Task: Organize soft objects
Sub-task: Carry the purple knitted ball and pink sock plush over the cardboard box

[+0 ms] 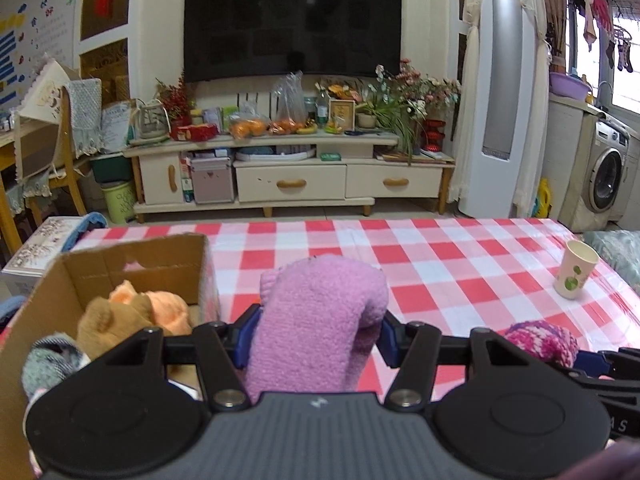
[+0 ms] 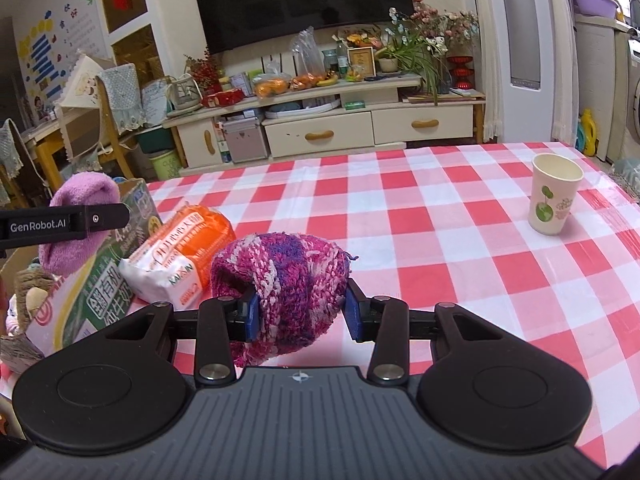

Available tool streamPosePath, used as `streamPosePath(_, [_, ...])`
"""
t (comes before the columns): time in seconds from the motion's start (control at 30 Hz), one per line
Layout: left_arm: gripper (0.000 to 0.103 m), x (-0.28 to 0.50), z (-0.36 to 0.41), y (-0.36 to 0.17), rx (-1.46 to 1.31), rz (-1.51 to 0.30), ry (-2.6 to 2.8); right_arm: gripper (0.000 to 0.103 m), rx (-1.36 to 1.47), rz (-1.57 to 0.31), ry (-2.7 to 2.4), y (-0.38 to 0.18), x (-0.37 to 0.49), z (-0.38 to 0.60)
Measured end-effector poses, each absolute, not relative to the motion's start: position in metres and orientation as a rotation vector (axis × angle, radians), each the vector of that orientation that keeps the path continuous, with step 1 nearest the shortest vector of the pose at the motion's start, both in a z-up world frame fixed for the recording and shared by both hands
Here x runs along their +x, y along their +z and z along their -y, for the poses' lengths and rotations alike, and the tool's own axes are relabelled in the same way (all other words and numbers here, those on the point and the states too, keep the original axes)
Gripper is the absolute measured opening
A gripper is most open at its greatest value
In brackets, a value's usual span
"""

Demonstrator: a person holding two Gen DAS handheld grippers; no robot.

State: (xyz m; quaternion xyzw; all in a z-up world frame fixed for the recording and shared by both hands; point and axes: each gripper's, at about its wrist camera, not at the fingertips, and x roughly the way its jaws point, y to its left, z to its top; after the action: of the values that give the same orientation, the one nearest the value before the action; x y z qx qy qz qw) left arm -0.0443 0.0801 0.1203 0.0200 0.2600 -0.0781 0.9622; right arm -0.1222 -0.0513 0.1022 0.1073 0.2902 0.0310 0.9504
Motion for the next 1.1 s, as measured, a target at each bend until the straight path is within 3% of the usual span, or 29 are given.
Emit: streamPosePath(1.1, [0.058,-0.029,-0.157,0.145,-0.068,-0.438,0.029,0.050,0.231,-0.492,0.272,0.144,-0.069,-0.023])
